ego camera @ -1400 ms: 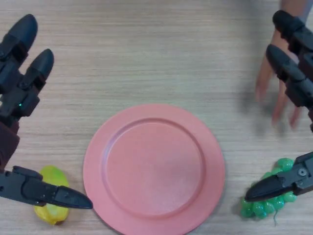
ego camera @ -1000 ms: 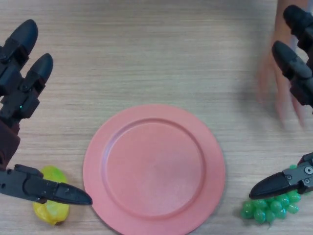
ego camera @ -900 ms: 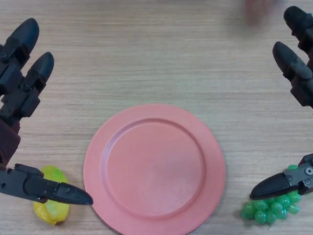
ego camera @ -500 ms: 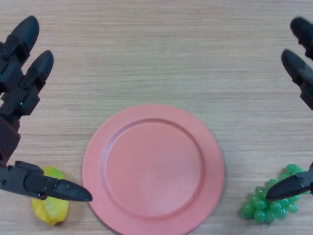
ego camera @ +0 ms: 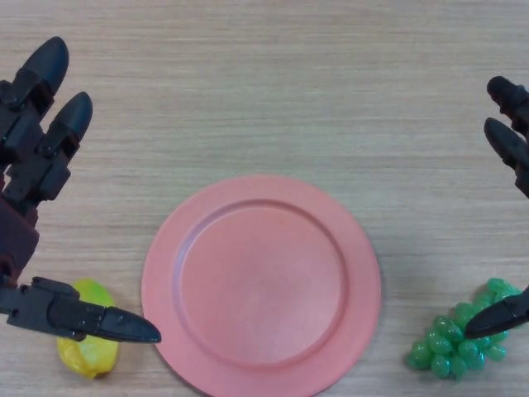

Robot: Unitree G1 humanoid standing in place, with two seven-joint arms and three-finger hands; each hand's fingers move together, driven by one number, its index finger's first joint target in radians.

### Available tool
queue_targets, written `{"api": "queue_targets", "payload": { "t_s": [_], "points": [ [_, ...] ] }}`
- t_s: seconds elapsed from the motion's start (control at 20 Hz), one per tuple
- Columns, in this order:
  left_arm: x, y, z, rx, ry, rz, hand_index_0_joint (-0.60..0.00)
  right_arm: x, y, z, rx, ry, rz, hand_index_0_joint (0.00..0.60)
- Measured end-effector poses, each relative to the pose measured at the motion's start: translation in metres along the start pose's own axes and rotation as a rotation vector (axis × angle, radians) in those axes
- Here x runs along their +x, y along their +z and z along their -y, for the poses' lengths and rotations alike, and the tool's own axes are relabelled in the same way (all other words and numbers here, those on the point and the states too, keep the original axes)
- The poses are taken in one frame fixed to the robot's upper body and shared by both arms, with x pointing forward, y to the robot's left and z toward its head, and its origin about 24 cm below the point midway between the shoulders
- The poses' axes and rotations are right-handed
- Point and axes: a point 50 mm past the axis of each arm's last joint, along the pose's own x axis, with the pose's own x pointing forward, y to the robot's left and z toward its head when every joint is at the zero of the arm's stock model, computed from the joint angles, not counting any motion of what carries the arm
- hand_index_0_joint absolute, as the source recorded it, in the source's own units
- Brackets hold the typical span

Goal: Pick up the green grapes and place it on the plate

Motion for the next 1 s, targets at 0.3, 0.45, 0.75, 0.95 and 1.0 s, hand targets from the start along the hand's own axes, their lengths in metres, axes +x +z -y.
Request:
{"api": "queue_targets", "payload": {
  "t_s": [0.3,0.45,0.75,0.95,1.0],
  "points": [
    [0.000,0.000,0.000,0.002,0.005,0.005,0.000,-0.007,0.053,-0.010,0.032,-0.081,0.083,0.000],
    [0.001,0.008,0.002,0.018,-0.007,0.034,0.000,-0.007,0.067,-0.023,0.123,-0.111,0.088,0.000],
    [0.005,0.013,0.001,0.039,-0.021,0.031,0.000,-0.007,0.065,-0.034,0.159,-0.081,-0.015,0.000],
    [0.006,0.015,0.001,0.041,-0.021,0.044,0.000,-0.009,0.057,-0.047,0.195,-0.035,-0.042,0.000],
    [0.006,0.015,0.001,0.041,-0.021,0.042,0.000,-0.009,0.057,-0.047,0.186,-0.042,-0.044,0.000]
  ]
}}
